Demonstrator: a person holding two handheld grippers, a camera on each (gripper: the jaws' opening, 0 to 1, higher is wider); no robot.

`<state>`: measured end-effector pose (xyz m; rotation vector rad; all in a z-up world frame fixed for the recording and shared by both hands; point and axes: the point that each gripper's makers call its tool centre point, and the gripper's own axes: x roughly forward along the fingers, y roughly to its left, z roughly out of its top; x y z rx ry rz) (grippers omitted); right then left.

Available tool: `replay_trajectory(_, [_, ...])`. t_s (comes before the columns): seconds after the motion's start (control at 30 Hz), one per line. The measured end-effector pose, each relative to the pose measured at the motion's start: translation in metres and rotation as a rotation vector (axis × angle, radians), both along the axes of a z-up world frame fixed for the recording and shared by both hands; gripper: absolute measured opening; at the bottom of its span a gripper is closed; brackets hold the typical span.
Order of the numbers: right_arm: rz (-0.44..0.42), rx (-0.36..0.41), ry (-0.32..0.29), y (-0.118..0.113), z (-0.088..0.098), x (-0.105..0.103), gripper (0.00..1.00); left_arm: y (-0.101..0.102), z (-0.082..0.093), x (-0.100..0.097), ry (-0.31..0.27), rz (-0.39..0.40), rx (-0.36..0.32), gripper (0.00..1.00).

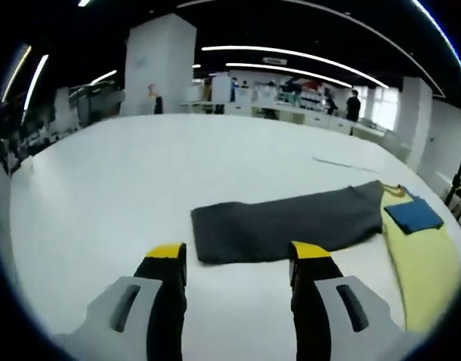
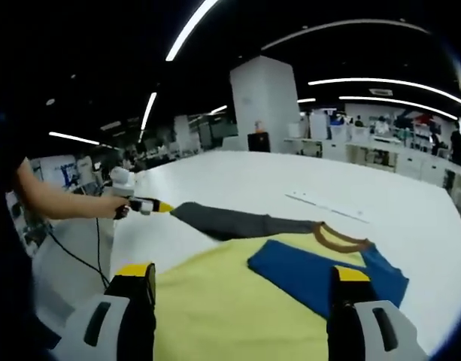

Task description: Fold the garment on the visible template until the final outline fits inside the template.

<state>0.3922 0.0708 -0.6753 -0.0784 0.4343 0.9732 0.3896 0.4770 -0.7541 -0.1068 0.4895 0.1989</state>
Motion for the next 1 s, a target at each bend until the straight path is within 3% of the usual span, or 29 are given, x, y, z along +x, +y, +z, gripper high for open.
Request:
replay_trajectory(0.3, [-0.037, 0.012, 0.015, -0.004, -0.002, -0.003, 0.94, 0.019, -0.023, -0.007, 0.035, 0.151, -0.075, 0.31])
replay_trajectory(0.4, [-0.049, 0.015, 0.015, -0.005, -0.001, -0.004, 0.94, 0.025, -0.026, -0.009, 0.017, 0.192, -0.076, 0.32])
replay_trajectory(1.0, [-0.090, -0.027, 0.039, -0.013, -0.016, -0.021, 0.92, 0.026, -0.033, 0.005, 0.023, 0.172, -0.029, 0.08])
